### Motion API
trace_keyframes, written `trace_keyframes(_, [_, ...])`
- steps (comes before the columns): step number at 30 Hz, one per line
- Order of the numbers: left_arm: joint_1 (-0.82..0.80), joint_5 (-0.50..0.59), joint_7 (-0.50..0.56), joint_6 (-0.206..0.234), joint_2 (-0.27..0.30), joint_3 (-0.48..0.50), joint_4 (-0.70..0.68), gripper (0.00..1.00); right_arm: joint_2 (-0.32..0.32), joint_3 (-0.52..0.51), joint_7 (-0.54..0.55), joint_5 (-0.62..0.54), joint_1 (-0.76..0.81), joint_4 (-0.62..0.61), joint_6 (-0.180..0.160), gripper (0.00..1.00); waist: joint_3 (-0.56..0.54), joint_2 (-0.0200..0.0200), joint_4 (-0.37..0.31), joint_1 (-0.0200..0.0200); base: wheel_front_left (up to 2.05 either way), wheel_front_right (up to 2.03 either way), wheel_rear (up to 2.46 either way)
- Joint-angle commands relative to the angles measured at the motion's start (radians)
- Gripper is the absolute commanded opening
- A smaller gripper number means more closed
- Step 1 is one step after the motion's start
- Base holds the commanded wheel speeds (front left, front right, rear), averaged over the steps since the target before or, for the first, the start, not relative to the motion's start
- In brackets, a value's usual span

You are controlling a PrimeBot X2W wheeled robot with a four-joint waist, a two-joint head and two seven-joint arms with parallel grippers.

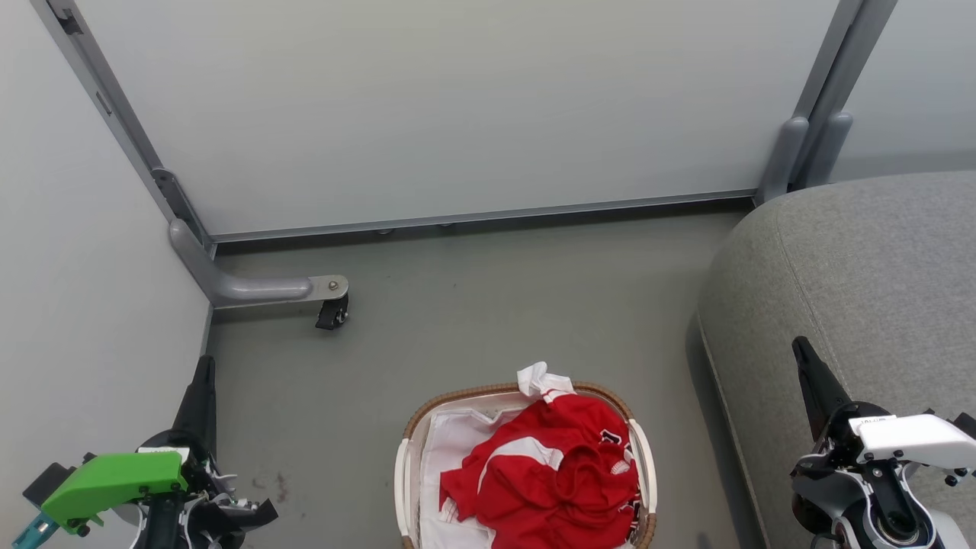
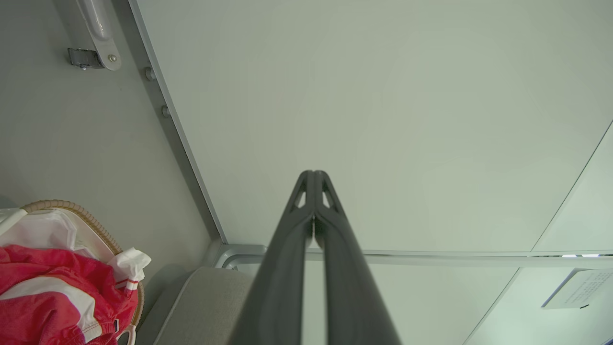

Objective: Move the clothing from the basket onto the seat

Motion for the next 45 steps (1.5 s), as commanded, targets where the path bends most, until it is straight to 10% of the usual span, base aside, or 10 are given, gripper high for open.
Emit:
trace_keyframes(1, [-0.012,0.000,0.002,-0.004,0.004,0.001,-0.001,0.00,-0.006,-0.002,0.002,0.003,0.012,-0.003,0.000,0.00,0.000,-0.0001,0.000,0.0000,0.00,0.00,0.00])
trace_keyframes(45, [-0.012,0.000,0.002,-0.004,0.004,0.001,-0.001,0.00,-0.006,-0.002,0.002,0.003,0.012,-0.003,0.000,0.00,0.000,-0.0001,0.000,0.0000,0.00,0.00,0.00])
